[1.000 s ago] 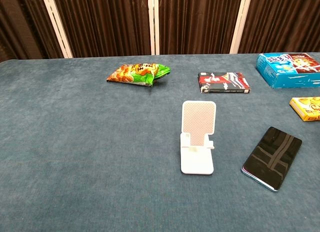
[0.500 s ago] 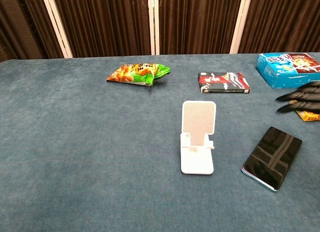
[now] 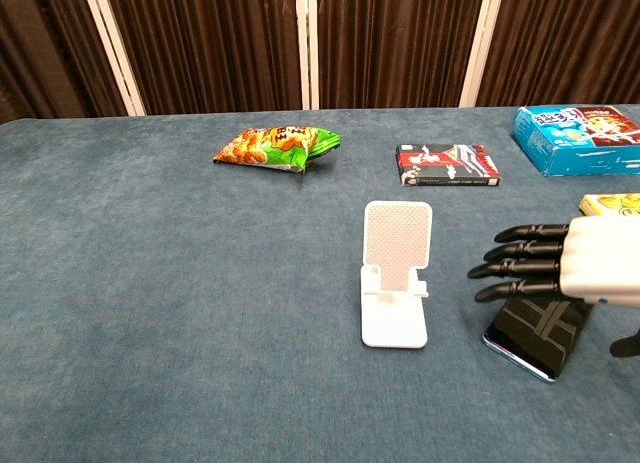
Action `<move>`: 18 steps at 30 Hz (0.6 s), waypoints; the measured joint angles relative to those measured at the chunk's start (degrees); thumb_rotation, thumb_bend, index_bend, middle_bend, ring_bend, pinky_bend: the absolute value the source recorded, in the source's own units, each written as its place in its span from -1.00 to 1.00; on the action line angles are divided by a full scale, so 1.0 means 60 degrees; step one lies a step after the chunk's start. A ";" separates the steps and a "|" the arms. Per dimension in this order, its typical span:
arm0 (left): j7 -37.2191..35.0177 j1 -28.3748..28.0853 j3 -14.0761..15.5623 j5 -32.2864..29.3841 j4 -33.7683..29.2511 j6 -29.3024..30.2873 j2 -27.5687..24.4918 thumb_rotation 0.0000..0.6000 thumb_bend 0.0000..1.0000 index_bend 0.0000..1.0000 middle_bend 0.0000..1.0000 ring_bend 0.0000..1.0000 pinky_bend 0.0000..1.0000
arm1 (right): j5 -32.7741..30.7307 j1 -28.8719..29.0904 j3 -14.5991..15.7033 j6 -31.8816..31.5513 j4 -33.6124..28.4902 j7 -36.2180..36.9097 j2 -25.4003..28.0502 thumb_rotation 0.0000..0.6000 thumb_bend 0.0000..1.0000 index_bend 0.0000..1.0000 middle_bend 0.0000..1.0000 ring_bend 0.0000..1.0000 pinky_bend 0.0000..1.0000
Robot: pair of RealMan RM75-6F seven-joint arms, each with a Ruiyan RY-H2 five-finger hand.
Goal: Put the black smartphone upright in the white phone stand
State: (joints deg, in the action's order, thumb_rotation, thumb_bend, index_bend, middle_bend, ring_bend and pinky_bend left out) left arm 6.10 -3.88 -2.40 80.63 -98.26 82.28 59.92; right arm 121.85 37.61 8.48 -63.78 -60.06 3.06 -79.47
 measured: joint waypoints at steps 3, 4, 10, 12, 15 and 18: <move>-0.0022 -0.0010 -0.0007 -0.0015 0.0000 -0.0014 -0.0009 1.00 -1.00 -1.00 -1.00 -1.00 -1.00 | -0.0167 0.0161 0.0041 0.0226 -0.0064 -0.0126 -0.0018 1.00 -1.00 -0.87 -0.80 -1.00 -0.96; -0.0034 -0.0011 -0.0007 -0.0016 -0.0001 -0.0013 -0.0014 1.00 -1.00 -1.00 -1.00 -1.00 -1.00 | -0.0247 0.0217 0.0047 0.0319 -0.0101 -0.0166 -0.0015 1.00 -1.00 -0.87 -0.80 -1.00 -0.96; -0.0073 -0.0018 -0.0005 -0.0032 -0.0002 -0.0024 -0.0038 1.00 -1.00 -1.00 -1.00 -1.00 -1.00 | -0.0638 0.0464 0.0067 0.0891 -0.0163 -0.0431 -0.0008 1.00 -1.00 -0.87 -0.79 -0.98 -0.96; -0.0086 -0.0016 -0.0015 -0.0075 0.0002 -0.0028 -0.0040 1.00 -1.00 -1.00 -1.00 -1.00 -1.00 | -0.0714 0.0525 0.0094 0.0972 -0.0080 -0.0613 -0.0047 1.00 -1.00 -0.87 -0.79 -0.96 -0.96; -0.0072 -0.0026 -0.0024 -0.0098 0.0009 -0.0041 -0.0030 1.00 -1.00 -1.00 -1.00 -1.00 -1.00 | -0.0788 0.0609 0.0211 0.1086 0.0041 -0.0707 -0.0117 1.00 -1.00 -0.87 -0.79 -0.96 -0.96; -0.0009 -0.0048 -0.0017 -0.0107 0.0000 -0.0079 -0.0009 1.00 -1.00 -1.00 -1.00 -1.00 -1.00 | -0.0862 0.0688 0.0333 0.1163 0.0098 -0.0778 -0.0200 1.00 -1.00 -0.85 -0.78 -0.95 -0.96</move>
State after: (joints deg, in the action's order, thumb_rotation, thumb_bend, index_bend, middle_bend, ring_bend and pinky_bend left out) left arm 6.04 -4.17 -2.51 79.99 -98.25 81.81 59.86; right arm 116.68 41.73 10.48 -56.80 -59.47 -1.61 -80.66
